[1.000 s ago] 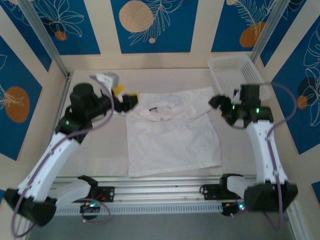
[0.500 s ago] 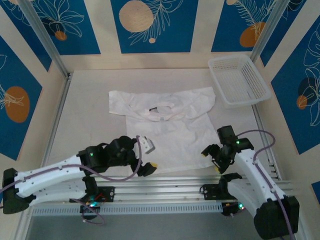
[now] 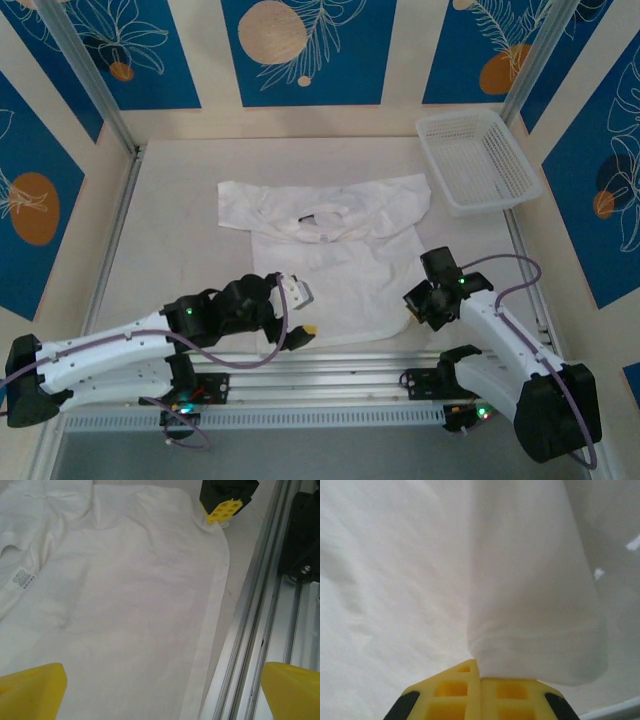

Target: Fold the inside-out t-shirt

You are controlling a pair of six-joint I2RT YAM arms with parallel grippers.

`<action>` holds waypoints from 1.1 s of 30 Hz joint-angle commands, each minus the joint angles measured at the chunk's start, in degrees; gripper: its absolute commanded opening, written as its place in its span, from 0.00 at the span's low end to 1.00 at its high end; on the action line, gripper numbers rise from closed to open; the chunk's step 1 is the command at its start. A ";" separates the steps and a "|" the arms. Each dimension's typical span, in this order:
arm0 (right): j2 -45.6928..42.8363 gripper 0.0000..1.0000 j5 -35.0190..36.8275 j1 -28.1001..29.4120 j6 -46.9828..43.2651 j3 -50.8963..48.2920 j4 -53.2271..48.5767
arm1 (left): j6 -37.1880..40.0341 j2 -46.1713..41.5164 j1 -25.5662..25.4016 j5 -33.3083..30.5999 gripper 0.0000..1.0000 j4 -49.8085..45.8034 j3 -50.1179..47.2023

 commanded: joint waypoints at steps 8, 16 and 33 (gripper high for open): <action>0.13 0.00 -3.16 2.75 0.25 7.99 0.90 | -4.43 15.10 -0.24 10.97 1.00 12.88 2.18; 1.55 0.00 -2.54 1.48 -1.65 11.86 -0.54 | -4.82 39.50 -0.26 15.11 1.00 27.29 12.56; 1.86 0.00 -3.01 -0.63 -1.95 11.68 0.15 | -4.63 54.62 1.91 14.36 0.43 21.81 20.02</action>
